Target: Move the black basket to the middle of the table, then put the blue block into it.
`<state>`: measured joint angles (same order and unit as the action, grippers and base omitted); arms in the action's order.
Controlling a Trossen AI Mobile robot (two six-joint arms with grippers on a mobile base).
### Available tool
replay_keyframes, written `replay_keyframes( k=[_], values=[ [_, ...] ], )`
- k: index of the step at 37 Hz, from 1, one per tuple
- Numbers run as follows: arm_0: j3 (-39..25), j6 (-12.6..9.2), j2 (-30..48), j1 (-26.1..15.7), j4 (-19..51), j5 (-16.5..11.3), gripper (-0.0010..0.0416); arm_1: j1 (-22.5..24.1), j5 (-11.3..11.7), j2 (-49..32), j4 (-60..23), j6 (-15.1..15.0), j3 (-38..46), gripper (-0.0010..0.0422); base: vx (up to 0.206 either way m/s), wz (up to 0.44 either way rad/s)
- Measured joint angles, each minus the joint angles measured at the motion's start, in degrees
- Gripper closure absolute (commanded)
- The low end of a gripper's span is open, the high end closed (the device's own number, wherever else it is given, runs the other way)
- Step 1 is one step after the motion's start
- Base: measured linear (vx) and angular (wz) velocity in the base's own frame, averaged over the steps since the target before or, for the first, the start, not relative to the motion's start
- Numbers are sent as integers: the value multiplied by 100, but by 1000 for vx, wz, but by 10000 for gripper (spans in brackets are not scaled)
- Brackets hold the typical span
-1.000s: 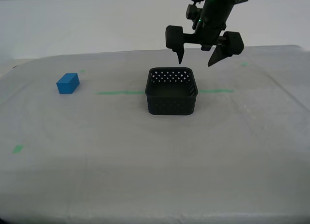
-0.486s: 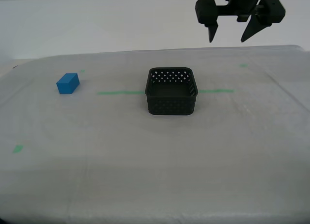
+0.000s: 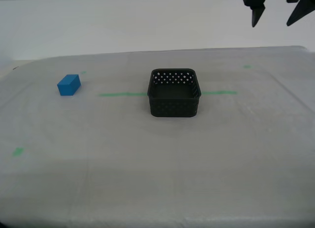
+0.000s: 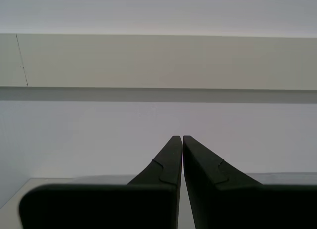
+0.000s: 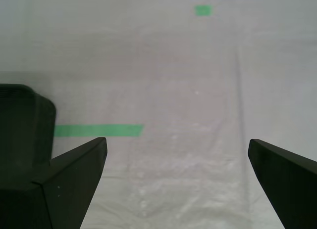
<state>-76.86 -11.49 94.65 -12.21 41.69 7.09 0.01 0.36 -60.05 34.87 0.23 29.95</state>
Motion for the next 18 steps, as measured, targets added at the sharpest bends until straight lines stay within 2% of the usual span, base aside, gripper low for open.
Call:
replay_keyframes(
  k=[11,15,18],
  values=[
    [2,505,-48,809,74,-236,6,0,0,0,0,2,0,412,0,0],
    [2,586,-48,1088,33,-413,6,0,0,0,0,2,0,412,0,0],
    [2,616,-37,1248,-4,-428,6,0,0,0,0,2,0,412,0,0]
  ],
)
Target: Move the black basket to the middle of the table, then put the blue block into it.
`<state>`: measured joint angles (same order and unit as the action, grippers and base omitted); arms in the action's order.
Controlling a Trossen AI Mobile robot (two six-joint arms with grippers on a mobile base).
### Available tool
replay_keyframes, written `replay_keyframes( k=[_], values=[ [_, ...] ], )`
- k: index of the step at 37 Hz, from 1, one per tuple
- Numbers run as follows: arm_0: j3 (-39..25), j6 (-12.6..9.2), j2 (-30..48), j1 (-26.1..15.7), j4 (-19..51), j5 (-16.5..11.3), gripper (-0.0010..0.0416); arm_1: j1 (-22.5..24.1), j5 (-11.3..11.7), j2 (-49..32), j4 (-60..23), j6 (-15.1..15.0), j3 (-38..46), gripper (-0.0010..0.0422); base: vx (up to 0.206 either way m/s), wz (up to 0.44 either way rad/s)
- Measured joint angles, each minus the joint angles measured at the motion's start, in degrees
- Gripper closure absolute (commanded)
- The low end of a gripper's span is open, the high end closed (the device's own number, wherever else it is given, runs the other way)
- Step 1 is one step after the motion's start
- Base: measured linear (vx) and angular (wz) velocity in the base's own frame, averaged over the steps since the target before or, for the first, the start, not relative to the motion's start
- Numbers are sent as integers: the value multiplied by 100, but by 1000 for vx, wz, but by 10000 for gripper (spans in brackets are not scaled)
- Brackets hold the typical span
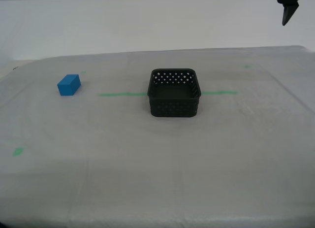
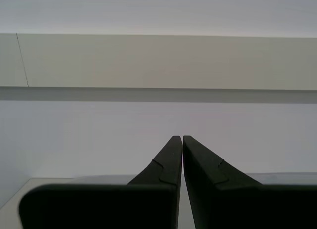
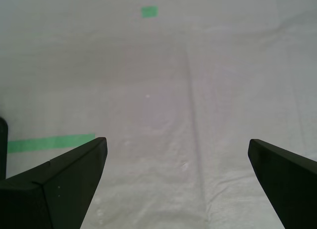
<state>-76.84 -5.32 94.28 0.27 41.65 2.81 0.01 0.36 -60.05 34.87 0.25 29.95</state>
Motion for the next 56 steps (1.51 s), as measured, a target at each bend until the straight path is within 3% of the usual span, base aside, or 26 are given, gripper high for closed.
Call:
replay_keyframes(
  k=[11,56],
  values=[
    [210,127,0,155,-291,7,15,0,0,0,0,0,0,412,0,0],
    [273,127,0,157,-304,11,19,0,2,0,37,17,15,412,0,0]
  ],
)
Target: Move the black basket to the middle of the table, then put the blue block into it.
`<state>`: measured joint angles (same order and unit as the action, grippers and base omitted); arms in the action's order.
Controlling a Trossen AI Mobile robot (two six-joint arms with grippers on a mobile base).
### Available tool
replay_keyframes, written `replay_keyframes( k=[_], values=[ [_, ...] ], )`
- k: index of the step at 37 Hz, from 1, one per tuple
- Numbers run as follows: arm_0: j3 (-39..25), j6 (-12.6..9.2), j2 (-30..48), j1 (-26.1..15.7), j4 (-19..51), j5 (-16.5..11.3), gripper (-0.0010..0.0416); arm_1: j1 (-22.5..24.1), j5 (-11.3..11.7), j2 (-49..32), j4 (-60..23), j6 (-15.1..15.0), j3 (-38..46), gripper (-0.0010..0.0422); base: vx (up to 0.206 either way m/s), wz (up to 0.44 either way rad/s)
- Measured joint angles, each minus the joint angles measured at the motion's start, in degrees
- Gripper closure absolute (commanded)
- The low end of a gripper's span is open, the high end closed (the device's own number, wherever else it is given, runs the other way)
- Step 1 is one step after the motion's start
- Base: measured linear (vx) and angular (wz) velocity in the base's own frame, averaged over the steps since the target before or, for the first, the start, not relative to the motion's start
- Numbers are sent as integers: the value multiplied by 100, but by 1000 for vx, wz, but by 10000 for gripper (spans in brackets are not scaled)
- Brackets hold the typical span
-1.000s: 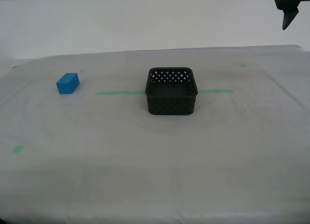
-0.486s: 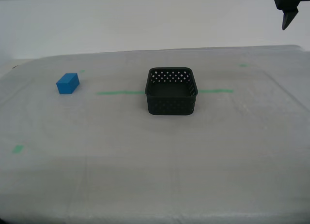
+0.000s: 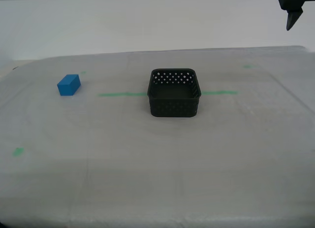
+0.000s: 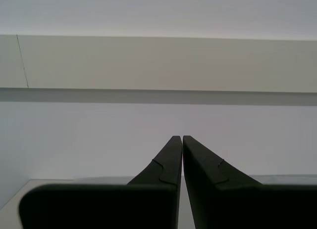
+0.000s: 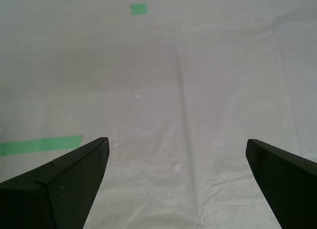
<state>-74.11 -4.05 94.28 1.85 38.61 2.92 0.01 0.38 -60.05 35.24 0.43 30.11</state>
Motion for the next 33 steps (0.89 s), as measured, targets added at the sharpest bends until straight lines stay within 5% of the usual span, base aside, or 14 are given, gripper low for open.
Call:
replay_keyframes(
  k=[15,33],
  values=[
    [0,2,0,2,-2,0,18,-2,59,0,-103,-17,249,412,0,0],
    [0,0,0,-2,-2,0,18,0,59,-11,-3480,-223,1698,412,0,0]
  ],
)
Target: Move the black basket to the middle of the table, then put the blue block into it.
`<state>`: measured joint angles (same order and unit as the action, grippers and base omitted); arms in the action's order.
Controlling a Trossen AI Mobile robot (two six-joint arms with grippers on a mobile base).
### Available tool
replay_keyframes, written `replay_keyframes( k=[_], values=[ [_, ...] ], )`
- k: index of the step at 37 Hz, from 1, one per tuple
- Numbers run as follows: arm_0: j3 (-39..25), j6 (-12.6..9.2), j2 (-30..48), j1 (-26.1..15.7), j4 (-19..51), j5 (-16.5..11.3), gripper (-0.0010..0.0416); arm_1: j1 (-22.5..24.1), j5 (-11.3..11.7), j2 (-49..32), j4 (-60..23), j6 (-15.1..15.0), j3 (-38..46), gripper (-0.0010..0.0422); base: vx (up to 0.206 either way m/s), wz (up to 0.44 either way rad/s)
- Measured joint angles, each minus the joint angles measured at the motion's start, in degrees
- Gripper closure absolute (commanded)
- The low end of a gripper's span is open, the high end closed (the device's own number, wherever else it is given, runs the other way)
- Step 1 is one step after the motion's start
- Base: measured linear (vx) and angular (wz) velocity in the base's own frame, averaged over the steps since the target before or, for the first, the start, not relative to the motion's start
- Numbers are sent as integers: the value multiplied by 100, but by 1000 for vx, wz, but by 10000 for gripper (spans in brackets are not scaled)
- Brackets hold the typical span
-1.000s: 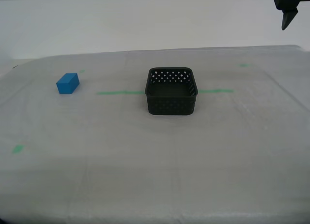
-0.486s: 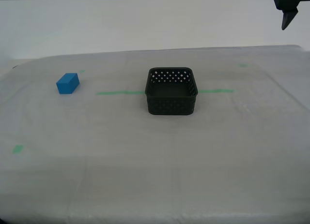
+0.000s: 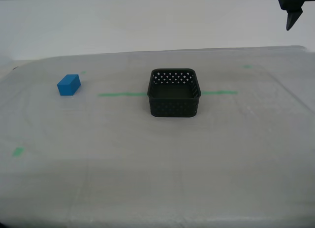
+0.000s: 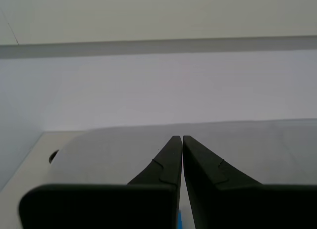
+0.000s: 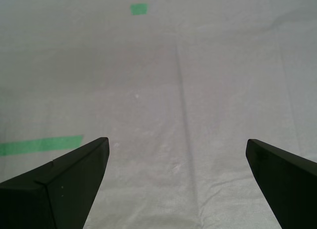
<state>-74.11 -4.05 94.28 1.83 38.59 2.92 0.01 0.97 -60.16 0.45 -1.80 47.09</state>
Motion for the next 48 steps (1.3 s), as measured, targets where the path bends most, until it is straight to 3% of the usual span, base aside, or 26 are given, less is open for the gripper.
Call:
replay_keyframes(
  k=[11,24,48],
  values=[
    [0,0,0,-2,2,0,19,0,0,-457,-1847,319,1058,412,0,0],
    [0,0,0,0,0,0,19,9,-4,-1617,-3639,431,2398,412,0,0],
    [0,0,0,-2,0,0,18,11,-87,-3453,-4579,437,3670,412,0,0]
  ],
)
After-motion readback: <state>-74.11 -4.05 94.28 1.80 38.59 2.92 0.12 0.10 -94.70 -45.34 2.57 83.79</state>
